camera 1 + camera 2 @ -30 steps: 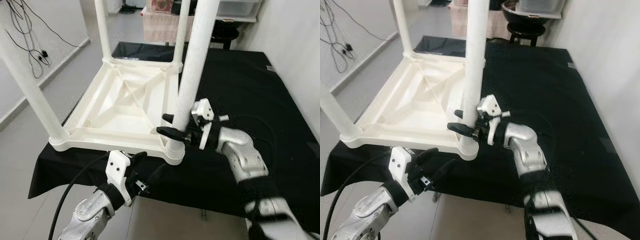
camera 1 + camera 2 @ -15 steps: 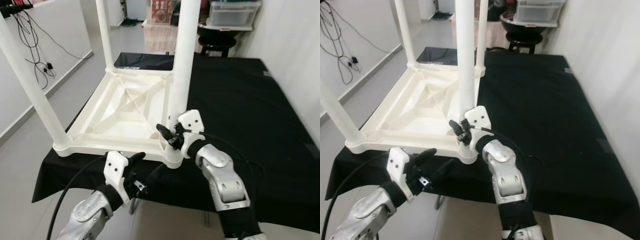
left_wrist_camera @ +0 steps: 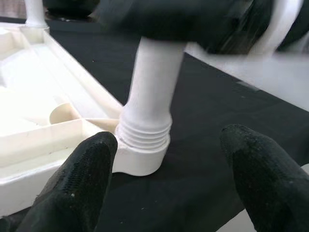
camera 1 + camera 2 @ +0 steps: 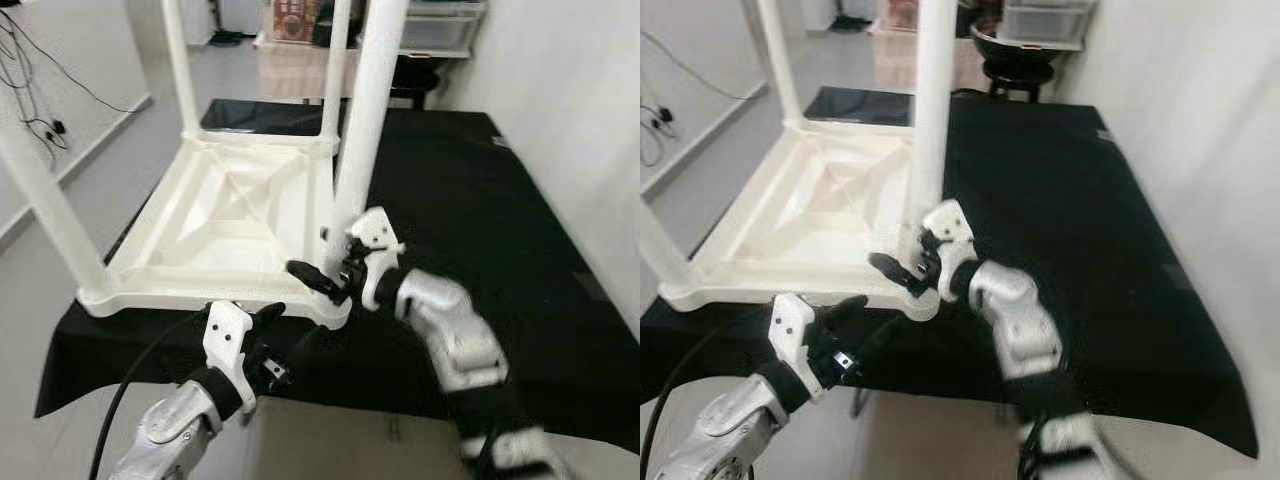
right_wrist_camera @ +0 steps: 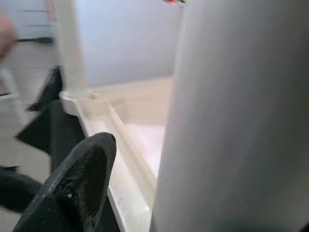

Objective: Building children table

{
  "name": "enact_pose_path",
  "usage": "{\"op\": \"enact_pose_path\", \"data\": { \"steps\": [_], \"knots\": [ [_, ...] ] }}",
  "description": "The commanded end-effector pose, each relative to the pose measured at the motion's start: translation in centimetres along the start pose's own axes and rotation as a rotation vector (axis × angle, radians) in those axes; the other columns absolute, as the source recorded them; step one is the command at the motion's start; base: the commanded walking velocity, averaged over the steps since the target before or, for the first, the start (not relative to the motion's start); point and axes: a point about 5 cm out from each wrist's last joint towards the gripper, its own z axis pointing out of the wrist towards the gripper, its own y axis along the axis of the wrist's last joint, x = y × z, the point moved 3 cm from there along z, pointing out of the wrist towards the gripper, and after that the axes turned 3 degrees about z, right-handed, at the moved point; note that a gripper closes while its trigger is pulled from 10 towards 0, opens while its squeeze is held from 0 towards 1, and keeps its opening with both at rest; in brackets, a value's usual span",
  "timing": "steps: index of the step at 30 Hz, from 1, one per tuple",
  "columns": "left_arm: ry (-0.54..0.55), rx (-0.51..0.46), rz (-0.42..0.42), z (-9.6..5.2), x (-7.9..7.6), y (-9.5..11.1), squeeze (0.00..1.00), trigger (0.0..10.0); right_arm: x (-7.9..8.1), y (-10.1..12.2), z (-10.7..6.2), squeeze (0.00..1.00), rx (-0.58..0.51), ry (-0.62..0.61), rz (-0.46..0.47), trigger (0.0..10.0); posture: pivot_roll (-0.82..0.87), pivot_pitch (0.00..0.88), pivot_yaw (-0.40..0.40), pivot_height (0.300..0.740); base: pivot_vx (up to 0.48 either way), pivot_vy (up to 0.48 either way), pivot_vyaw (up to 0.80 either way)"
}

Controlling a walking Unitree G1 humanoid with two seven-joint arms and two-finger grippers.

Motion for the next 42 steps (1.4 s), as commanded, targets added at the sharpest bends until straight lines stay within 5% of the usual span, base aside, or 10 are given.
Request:
{"op": "enact_pose_path", "data": {
  "steps": [1, 5, 6, 8, 19, 23, 25, 28, 41, 42],
  "knots": [
    [-0.002, 0.016, -0.015, -0.1, -0.1, -0.4, 0.00, 10.0, 1.0, -0.8, 0.2, 0.00, 0.009, 0.114, 0.006, 10.0, 0.00, 0.098, -0.064, 0.740, 0.000, 0.000, 0.00],
    [0.003, 0.016, -0.014, -0.1, -0.1, -0.4, 0.00, 10.0, 0.9, -0.7, 0.3, 0.00, 0.017, 0.199, -0.009, 10.0, 0.00, 0.099, -0.065, 0.740, 0.000, 0.000, 0.00],
    [0.005, 0.016, -0.014, -0.2, -0.1, -0.4, 0.00, 10.0, 0.5, -0.5, 0.4, 0.00, 0.007, 0.216, 0.003, 0.2, 0.01, 0.101, -0.068, 0.740, 0.000, 0.000, 0.00],
    [0.007, 0.017, -0.013, -0.2, -0.2, -0.3, 0.00, 10.0, 0.0, -0.4, 0.7, 0.00, 0.004, 0.230, 0.014, 0.0, 0.01, 0.101, -0.070, 0.740, 0.000, 0.000, 0.00],
    [0.012, 0.018, -0.013, -0.4, -0.2, -0.3, 0.00, 10.0, -1.2, -2.9, -0.5, 0.00, 0.057, 0.081, 0.045, 0.0, 0.02, 0.109, -0.071, 0.740, 0.000, 0.000, 0.00],
    [0.014, 0.020, -0.012, -0.6, -0.1, -0.3, 0.00, 10.0, -1.6, -5.9, -2.1, 0.00, 0.162, -0.220, 0.101, 0.0, 0.02, 0.111, -0.078, 0.740, 0.000, 0.000, 0.00],
    [0.014, 0.020, -0.012, -0.6, -0.1, -0.3, 0.00, 10.0, -1.6, -5.9, -2.1, 0.00, 0.162, -0.220, 0.101, 0.0, 0.02, 0.111, -0.078, 0.740, 0.000, 0.000, 0.00],
    [0.013, 0.024, -0.009, -0.6, 0.0, -0.4, 0.00, 10.0, -0.6, -8.3, -4.8, 0.00, 0.305, -0.666, 0.069, 0.0, 0.00, 0.108, -0.079, 0.740, 0.000, 0.000, 0.00],
    [0.007, 0.030, -0.007, -0.4, -0.1, -0.6, 0.00, 10.0, -0.7, -7.2, -2.8, 0.00, 0.228, -0.698, 0.100, 0.0, 0.00, 0.086, -0.072, 0.740, 0.000, 0.000, 0.00],
    [0.009, 0.030, -0.007, -0.4, -0.1, -0.6, 0.00, 10.0, -0.4, -7.0, -2.2, 0.19, 0.208, -0.659, 0.125, 10.0, 0.00, 0.087, -0.070, 0.740, 0.000, 0.000, 0.00]
  ]
}}
